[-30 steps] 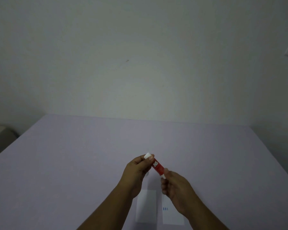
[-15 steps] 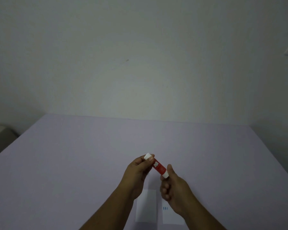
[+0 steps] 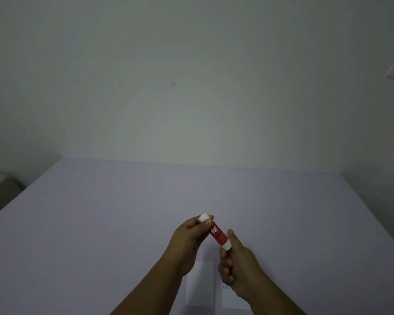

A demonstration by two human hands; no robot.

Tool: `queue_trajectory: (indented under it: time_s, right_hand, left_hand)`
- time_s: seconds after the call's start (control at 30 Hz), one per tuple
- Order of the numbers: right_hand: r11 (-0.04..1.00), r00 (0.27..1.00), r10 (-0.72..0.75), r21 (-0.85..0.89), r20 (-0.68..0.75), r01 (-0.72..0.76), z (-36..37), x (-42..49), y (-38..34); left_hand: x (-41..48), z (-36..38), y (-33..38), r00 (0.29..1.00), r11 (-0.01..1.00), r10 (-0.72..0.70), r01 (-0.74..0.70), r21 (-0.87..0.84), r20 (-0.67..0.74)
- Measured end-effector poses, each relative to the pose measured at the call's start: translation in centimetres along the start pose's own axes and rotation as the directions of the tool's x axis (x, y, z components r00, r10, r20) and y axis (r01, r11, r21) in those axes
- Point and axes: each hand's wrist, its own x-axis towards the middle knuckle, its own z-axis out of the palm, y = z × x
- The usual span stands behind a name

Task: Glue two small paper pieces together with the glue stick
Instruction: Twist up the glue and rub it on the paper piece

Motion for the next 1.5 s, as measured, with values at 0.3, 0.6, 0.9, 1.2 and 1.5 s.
queue_trajectory:
  time_s: [0.3, 0.6, 0.9, 1.2, 1.5]
  right_hand:
    - [0.987, 0.987, -0.154, -0.042, 0.045, 0.156, -0.1, 0.4, 0.1]
    - [0.982, 0.984, -0.178, -0.058, 0.014, 0.178, 0.0, 0.8, 0.0]
    - [0.996, 0.993, -0.070, -0.049, 0.096, 0.075, -0.2, -0.1, -0.1]
    - [0.964, 0.951, -0.243, -0.057, 0.193, 0.258, -1.1, 0.2, 0.0]
    - [0.965, 0.963, -0.259, -0.013, 0.071, 0.261, -3.4, 1.5, 1.8]
  left_hand:
    - [0.5, -0.4, -0.2, 0.999, 0.998, -0.011, 0.009, -0.058, -0.037]
    - [0.7, -0.1, 0.0, 0.999, 0.999, -0.009, 0.007, -0.040, -0.041]
    - [0.8, -0.1, 0.0, 0.999, 0.999, -0.033, 0.032, -0.011, -0.016]
    - [0.7, -0.7, -0.4, 0.996, 0.993, -0.085, 0.084, 0.080, 0.011]
    - [0.6, -4.9, -2.3, 0.990, 0.805, -0.126, 0.137, 0.577, -0.060]
